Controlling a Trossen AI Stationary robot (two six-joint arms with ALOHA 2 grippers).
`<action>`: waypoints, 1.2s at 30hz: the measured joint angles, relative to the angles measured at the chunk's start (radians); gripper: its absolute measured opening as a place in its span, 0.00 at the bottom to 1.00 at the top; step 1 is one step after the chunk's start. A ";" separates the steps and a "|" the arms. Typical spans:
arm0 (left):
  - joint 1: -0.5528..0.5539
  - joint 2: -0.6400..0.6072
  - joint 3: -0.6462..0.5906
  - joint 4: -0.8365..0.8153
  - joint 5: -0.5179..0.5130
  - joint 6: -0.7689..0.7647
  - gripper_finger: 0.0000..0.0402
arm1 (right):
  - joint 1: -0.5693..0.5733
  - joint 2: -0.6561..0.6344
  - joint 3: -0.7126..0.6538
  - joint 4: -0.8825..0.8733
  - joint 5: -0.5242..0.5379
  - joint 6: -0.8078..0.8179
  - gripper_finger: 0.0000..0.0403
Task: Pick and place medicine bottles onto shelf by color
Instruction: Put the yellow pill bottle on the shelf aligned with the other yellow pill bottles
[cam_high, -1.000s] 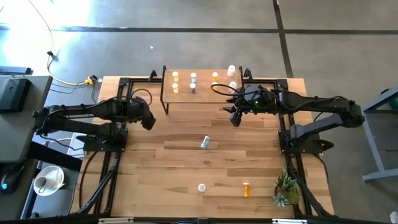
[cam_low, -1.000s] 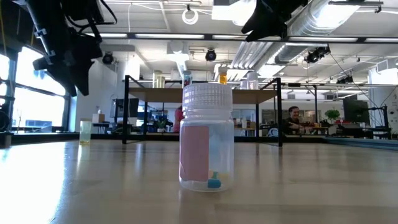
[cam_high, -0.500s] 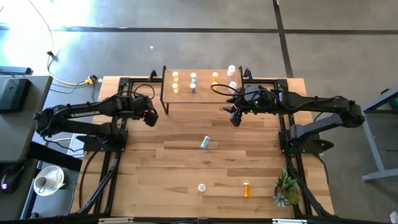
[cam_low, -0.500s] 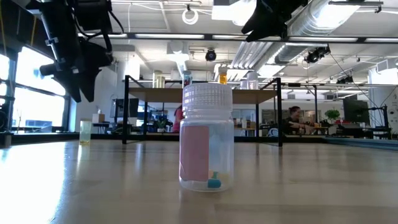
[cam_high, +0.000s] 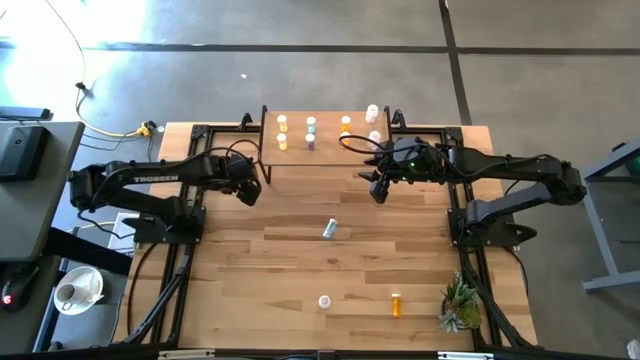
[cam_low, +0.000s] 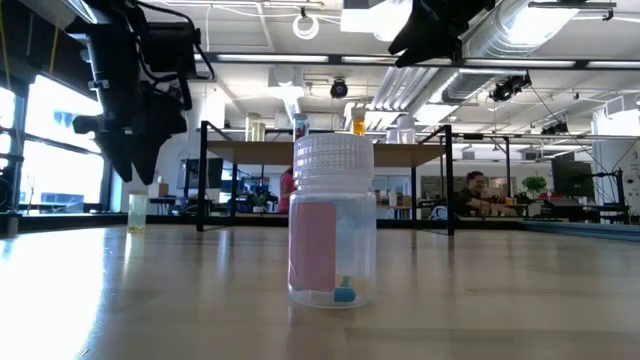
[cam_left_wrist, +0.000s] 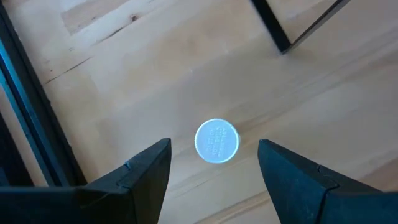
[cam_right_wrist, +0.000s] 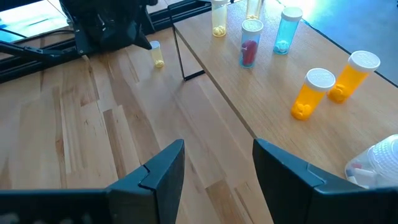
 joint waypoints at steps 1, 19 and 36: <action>0.000 0.010 0.000 0.003 0.000 -0.001 0.57 | 0.000 0.000 0.000 0.000 0.000 0.000 0.45; 0.000 0.131 0.000 0.052 0.000 0.002 0.57 | 0.000 0.000 0.000 0.000 0.000 0.000 0.45; 0.000 0.131 0.000 0.052 0.000 0.074 0.35 | 0.000 0.000 0.000 0.000 0.000 0.000 0.45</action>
